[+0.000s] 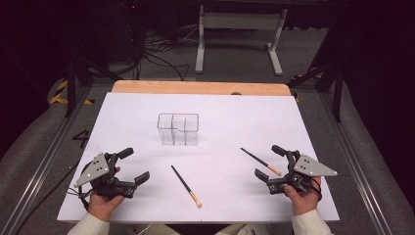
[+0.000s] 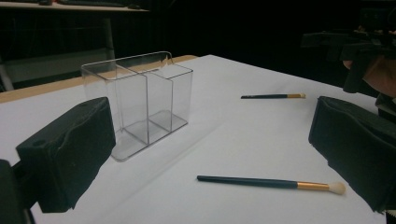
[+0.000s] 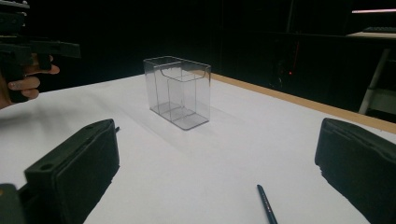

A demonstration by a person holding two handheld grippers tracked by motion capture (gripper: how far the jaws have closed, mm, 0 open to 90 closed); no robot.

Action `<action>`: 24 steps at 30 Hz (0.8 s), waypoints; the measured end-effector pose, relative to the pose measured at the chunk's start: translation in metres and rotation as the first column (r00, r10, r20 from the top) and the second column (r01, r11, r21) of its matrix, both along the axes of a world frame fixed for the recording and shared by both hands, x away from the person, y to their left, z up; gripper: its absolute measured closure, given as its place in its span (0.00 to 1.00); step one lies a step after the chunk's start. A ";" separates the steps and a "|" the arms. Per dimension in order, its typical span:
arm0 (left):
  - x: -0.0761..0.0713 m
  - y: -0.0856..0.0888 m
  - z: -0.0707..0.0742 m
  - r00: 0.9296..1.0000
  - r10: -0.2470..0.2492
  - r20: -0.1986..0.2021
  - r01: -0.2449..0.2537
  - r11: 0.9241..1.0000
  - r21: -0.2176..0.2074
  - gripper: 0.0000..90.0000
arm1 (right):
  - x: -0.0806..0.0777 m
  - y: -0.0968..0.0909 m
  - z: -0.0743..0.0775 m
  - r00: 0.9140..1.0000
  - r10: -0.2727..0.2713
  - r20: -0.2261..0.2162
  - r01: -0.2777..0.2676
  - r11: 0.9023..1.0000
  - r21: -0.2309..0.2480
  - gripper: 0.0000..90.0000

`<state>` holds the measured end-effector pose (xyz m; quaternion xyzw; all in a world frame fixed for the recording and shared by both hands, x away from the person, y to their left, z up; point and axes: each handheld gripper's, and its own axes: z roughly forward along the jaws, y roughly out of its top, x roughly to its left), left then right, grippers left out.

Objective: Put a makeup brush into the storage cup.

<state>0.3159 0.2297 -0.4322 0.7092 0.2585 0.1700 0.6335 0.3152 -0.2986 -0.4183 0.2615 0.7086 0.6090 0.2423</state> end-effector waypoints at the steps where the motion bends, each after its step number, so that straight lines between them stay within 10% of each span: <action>1: 0.000 0.000 0.001 1.000 -0.002 -0.004 0.002 1.000 -0.005 0.02 | 0.000 0.000 0.000 1.000 -0.002 0.003 0.002 1.000 -0.001 0.00; 12: 0.008 -0.005 0.024 0.998 -0.065 -0.021 0.065 0.998 0.003 0.02 | -0.003 -0.006 0.000 1.000 -0.022 -0.010 0.022 1.000 0.014 0.00; 24: 0.019 -0.026 0.055 0.989 -0.142 -0.031 0.145 0.978 0.153 0.07 | -0.006 -0.016 -0.001 0.998 -0.056 -0.024 0.057 0.998 0.021 0.00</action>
